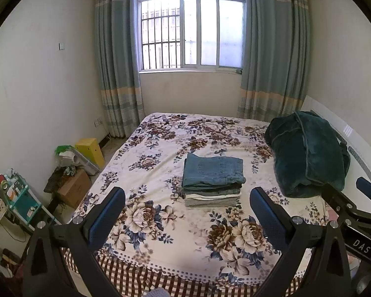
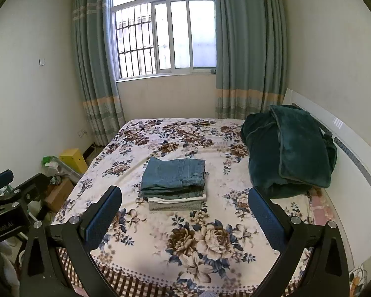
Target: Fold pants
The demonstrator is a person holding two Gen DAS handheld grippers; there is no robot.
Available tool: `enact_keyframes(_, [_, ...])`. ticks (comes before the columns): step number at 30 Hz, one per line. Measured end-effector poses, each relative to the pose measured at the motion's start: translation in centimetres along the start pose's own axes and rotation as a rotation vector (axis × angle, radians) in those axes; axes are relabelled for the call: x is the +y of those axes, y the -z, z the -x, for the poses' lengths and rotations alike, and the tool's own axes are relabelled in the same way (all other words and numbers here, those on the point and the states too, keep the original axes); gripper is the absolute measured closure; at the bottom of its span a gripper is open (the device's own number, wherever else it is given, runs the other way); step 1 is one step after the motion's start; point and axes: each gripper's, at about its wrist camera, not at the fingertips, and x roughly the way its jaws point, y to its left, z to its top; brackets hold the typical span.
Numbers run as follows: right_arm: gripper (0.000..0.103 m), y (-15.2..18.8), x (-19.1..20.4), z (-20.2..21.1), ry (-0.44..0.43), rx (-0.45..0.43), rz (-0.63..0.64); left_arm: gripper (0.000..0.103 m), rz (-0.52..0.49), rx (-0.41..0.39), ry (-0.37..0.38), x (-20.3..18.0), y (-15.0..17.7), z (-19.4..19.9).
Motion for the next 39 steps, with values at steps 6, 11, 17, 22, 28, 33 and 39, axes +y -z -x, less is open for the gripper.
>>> enact_keyframes(6, [0.0,0.0,-0.15,0.0,-0.002,0.0,0.001,0.0,0.002,0.001,0.004,0.26,-0.27,0.15])
enact_keyframes(11, [0.0,0.22,-0.41,0.06,-0.003,0.001,0.003,0.0,0.0,0.002,0.004,0.29,-0.28,0.18])
enact_keyframes(17, [0.0,0.19,-0.79,0.06,-0.009,0.001,0.004,0.0,-0.001,0.008,0.007,0.76,-0.64,0.37])
enact_keyframes(22, [0.0,-0.03,-0.84,-0.19,-0.012,0.004,0.006,0.0,-0.004,0.007,0.007,0.87,-0.77,0.39])
enact_keyframes(28, [0.0,0.02,-1.03,-0.1,-0.015,0.003,0.004,0.0,-0.003,0.007,0.007,0.73,-0.76,0.42])
enact_keyframes(33, [0.0,-0.14,-0.94,-0.3,-0.016,0.001,0.008,0.0,-0.004,0.009,0.011,0.74,-0.76,0.38])
enact_keyframes(39, [0.0,-0.15,-0.89,-0.41,-0.021,0.003,0.01,0.0,-0.007,0.002,0.009,0.37,-0.63,0.4])
